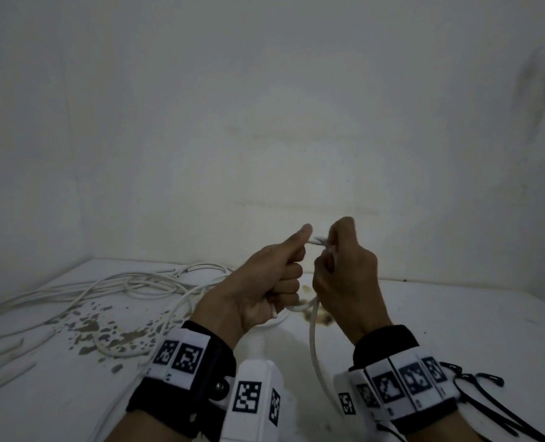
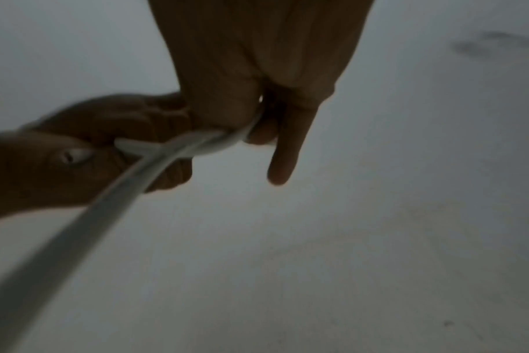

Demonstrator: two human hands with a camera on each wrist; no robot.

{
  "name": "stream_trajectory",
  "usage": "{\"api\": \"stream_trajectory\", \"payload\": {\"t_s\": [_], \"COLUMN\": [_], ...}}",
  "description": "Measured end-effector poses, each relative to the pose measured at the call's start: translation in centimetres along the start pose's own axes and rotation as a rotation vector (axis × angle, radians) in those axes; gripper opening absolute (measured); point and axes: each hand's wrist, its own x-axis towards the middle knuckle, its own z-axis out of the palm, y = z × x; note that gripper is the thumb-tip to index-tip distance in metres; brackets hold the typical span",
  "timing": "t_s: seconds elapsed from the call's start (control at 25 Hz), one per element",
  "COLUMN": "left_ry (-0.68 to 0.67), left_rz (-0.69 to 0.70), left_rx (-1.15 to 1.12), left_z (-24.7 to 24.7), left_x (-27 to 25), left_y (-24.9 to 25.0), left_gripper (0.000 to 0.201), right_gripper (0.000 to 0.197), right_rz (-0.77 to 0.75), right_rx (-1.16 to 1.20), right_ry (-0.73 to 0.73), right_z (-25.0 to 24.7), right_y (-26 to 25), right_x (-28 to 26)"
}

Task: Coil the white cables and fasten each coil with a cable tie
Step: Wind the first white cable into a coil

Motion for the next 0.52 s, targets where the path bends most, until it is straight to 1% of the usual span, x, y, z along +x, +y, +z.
{"api": "stream_trajectory", "payload": {"t_s": [0.08,0.12,0.16,0.2,0.24,0.28,0.32,0.36,0.4,0.44,0.48,0.52], "left_ry": [0.008,0.022,0.044,0.07,0.095,0.119,0.135,0.141,0.146,0.151,0.152,0.158], "left_rz": [0.022,0.028,0.031,0.031,0.03,0.023,0.015,0.014,0.024,0.033,0.043,0.052], "left_rx": [0.043,0.041,0.034,0.031,0.028,0.019,0.008,0.011,0.038,0.084,0.134,0.177], "left_z": [0.3,0.1,-0.3,-0.8,-1.4,-2.0,-2.5,-2.9,-3.1,-3.2,-3.2,-3.3], "left_x": [0.2,0.3,0.3,0.4,0.5,0.5,0.5,0.6,0.7,0.7,0.8,0.8], "left_y": [0.1,0.3,0.5,0.5,0.5,0.4,0.3,0.2,0.1,0.0,0.0,-0.1], "left_gripper": [0.051,0.052,0.051,0.051,0.051,0.05,0.051,0.051,0.051,0.051,0.051,0.053], "right_gripper": [0.032,0.028,0.023,0.018,0.021,0.026,0.028,0.026,0.026,0.029,0.033,0.036], "right_rz": [0.006,0.042,0.089,0.164,0.292,0.466,0.653,0.797,0.915,1.007,1.05,1.012], "right_rx": [-0.121,-0.169,-0.209,-0.168,0.002,0.26,0.526,0.752,0.948,1.076,1.149,1.088], "right_ry": [0.155,0.175,0.136,0.041,-0.07,-0.178,-0.268,-0.318,-0.314,-0.273,-0.236,-0.22], "right_z": [-0.2,-0.4,-0.4,-0.6,-0.9,-1.5,-2.1,-2.6,-2.9,-3.0,-3.1,-3.1], "right_y": [0.2,0.3,0.3,0.3,0.2,-0.1,-0.6,-1.1,-1.5,-1.7,-1.9,-2.0], "right_x": [0.0,0.0,0.1,0.2,0.4,0.7,0.9,1.2,1.5,1.6,1.8,1.9]}}
